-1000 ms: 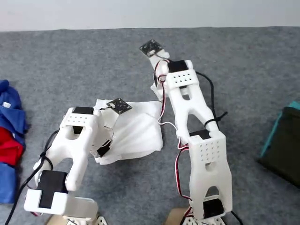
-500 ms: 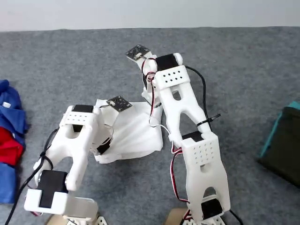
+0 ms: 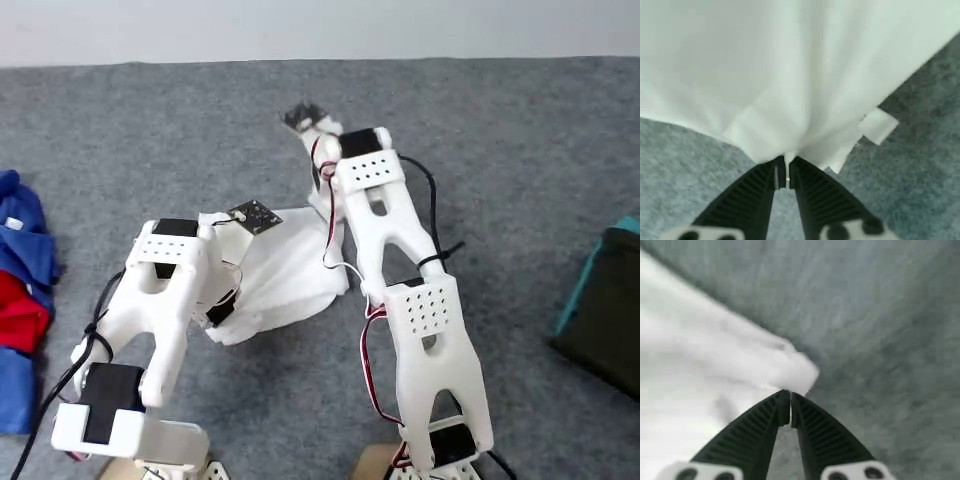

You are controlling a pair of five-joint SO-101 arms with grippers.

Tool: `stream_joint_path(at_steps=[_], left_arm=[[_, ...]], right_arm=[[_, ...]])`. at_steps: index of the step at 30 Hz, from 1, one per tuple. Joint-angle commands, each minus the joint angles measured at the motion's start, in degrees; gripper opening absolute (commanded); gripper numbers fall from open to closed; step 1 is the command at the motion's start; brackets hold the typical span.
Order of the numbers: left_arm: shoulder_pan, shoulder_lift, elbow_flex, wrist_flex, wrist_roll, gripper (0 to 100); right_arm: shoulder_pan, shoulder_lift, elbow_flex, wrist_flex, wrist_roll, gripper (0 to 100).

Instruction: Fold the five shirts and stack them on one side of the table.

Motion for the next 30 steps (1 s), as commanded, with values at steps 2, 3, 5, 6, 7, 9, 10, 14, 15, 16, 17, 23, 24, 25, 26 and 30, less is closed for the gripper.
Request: stream_joint_path(at_steps=[2, 3, 5, 6, 7, 9, 10, 14, 15, 16, 17, 23, 24, 25, 26, 30], left_arm=[[-0.4, -0.6, -2.2, 1.4, -0.2, 1], [-0.4, -0.6, -2.5, 1.5, -0.2, 1], [-0.4, -0.6, -3.1, 1.8, -0.1, 1], [-0.9, -0.6, -3.7, 2.4, 0.4, 1], [-1.4, -0.6, -5.0, 3.1, 1.4, 1], [-2.7, -0.7, -8.1, 5.2, 2.5, 1], [-3.4, -1.1, -9.9, 6.5, 2.6, 1], [-5.9, -5.1, -15.6, 10.1, 3.0, 7], [-6.2, -6.5, -16.4, 10.6, 3.0, 9], [-6.2, -7.9, -16.8, 11.2, 3.0, 10], [-6.3, -9.2, -17.1, 11.8, 3.0, 12], [-6.2, -12.7, -16.9, 14.9, 2.8, 14], [-6.3, -12.7, -16.9, 15.3, 2.8, 14], [-6.3, -12.7, -16.9, 15.4, 2.8, 14], [-6.4, -12.8, -16.9, 15.4, 2.8, 14], [-6.4, -13.2, -17.2, 15.4, 2.8, 14]], right_arm=[[-1.3, -1.5, -9.6, 3.2, 0.5, 2.4], [-1.7, -1.5, -10.9, 5.0, 0.5, 2.4], [-2.3, -1.6, -13.8, 8.7, 0.5, 2.4], [-2.6, -1.6, -15.5, 10.3, 0.5, 2.4], [-2.9, -1.6, -17.1, 12.0, 0.5, 2.4], [-3.6, -1.6, -20.4, 15.2, 0.5, 2.4], [-3.6, -1.7, -21.5, 15.5, 0.4, 2.4], [-3.0, -3.6, -22.7, 15.5, 0.4, 2.4], [-3.0, -4.5, -22.1, 15.5, 0.3, 2.4], [-3.0, -5.7, -20.7, 15.5, 0.3, 2.4], [-3.0, -6.8, -19.3, 15.5, 0.3, 2.4], [-2.8, -15.1, -8.2, 15.4, 0.2, 2.4], [-2.8, -16.4, -6.3, 15.4, 0.2, 2.4], [-2.8, -17.7, -4.3, 15.4, 0.2, 2.4], [-2.8, -19.1, -2.4, 15.4, 0.2, 2.4], [-2.8, -24.7, 5.4, 15.4, 0.2, 2.4]])
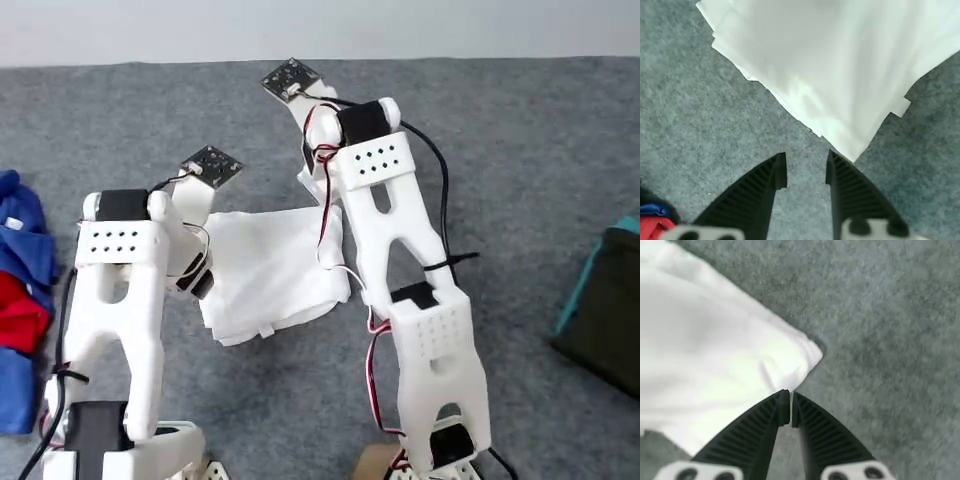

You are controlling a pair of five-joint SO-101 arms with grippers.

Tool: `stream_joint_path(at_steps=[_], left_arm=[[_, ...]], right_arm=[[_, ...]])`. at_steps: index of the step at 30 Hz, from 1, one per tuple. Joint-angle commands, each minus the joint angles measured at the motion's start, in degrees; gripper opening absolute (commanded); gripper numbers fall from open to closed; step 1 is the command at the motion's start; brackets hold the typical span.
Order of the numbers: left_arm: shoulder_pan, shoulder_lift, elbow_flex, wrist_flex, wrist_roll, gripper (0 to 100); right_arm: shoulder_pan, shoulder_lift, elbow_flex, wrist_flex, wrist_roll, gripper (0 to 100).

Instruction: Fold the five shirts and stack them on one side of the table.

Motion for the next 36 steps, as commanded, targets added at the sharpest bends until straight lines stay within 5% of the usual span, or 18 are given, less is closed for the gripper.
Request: stream_joint_path(at_steps=[1, 10, 15, 25, 31, 36], left_arm=[[-0.6, -2.6, -2.3, 0.4, 0.4, 14], [-4.0, -1.9, -2.4, -11.3, 8.6, 8], [-3.9, 4.3, -4.2, -18.5, 13.4, 4], [-3.7, 23.5, -25.2, -7.1, 16.4, 4], [0.9, 27.3, -30.5, -1.5, 13.7, 4], [2.6, 29.5, -30.7, -3.0, 13.5, 4]], right_arm=[[0.2, -8.5, 5.0, 2.5, 0.2, 2.4], [1.3, -19.0, 24.0, 2.4, -0.2, 1.0], [2.0, -22.5, 31.6, 2.3, -6.6, 1.0], [2.1, -37.7, 49.7, 0.8, -12.2, 1.0], [1.8, -48.7, 66.1, -10.8, -15.3, 1.0], [0.3, -50.2, 73.8, -21.1, -24.8, 1.2]])
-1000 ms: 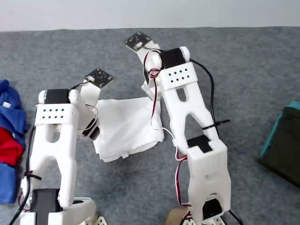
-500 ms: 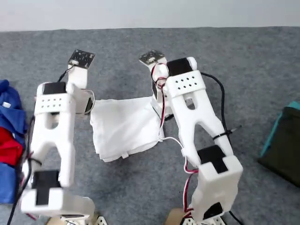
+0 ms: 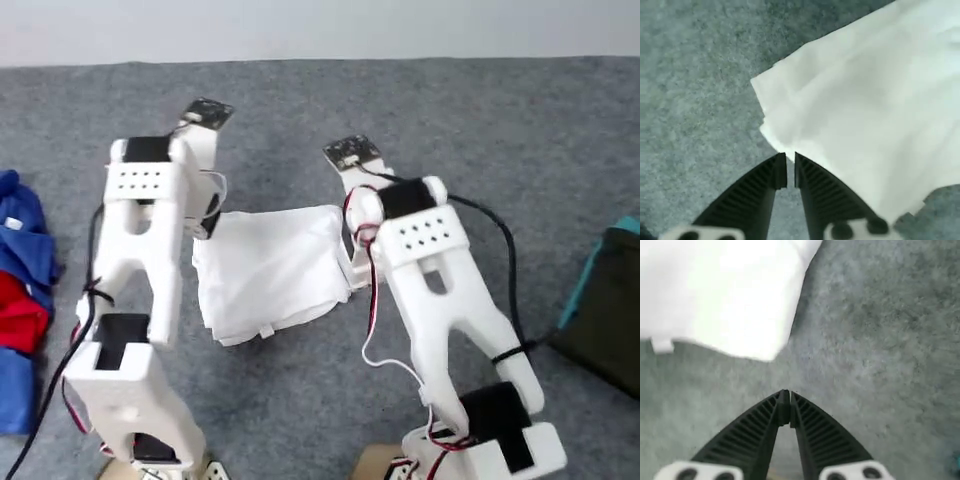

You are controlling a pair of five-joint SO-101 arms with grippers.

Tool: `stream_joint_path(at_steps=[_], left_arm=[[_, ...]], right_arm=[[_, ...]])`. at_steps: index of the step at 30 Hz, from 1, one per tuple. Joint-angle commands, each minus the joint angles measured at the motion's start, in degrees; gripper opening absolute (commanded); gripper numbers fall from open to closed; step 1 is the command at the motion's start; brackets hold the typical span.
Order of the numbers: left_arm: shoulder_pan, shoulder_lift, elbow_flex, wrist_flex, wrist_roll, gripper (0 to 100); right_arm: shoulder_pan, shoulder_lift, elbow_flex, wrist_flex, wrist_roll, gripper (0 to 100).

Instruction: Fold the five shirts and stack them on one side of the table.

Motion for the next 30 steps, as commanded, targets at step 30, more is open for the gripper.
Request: stream_joint_path(at_steps=[30], left_arm=[[-1.3, 16.4, -9.9, -7.9, -0.7, 4]], right_arm=[[0.7, 17.1, 5.7, -13.4, -1.5, 1.0]])
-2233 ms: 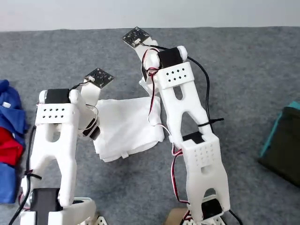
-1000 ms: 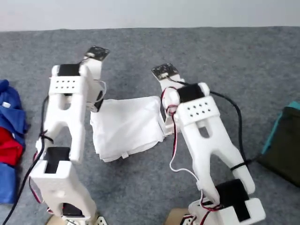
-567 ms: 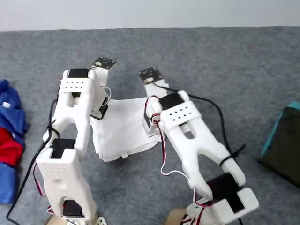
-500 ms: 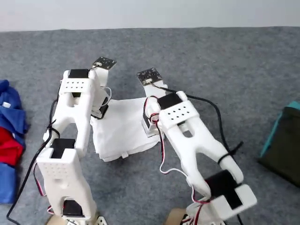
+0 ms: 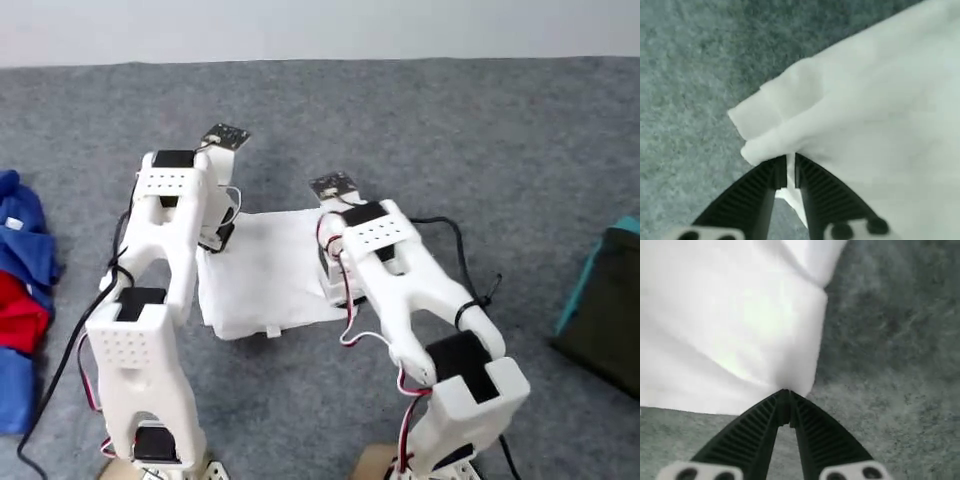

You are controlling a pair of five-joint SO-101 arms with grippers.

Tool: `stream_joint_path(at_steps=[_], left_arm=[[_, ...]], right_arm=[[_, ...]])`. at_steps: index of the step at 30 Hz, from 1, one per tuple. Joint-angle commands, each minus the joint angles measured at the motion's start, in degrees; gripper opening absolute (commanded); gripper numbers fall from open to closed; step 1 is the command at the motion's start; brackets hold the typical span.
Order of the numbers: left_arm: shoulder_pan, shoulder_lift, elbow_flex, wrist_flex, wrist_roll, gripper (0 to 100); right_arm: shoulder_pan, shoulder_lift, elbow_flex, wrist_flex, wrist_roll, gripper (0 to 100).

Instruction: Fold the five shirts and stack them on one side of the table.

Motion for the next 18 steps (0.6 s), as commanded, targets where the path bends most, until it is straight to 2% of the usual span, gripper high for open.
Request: stream_joint_path(at_steps=[1, 13, 18], left_arm=[[-1.8, 1.1, -6.2, -0.4, -0.5, 4], [-2.2, 4.8, -28.2, 15.2, -0.9, 4], [-2.1, 5.0, -33.4, 18.4, -0.9, 4]], right_arm=[[2.9, -0.6, 0.6, 0.4, 1.1, 1.0], [-1.2, -4.6, -11.4, 10.6, 1.0, 1.0], [-1.0, -9.8, -15.6, 11.0, 1.1, 1.0]])
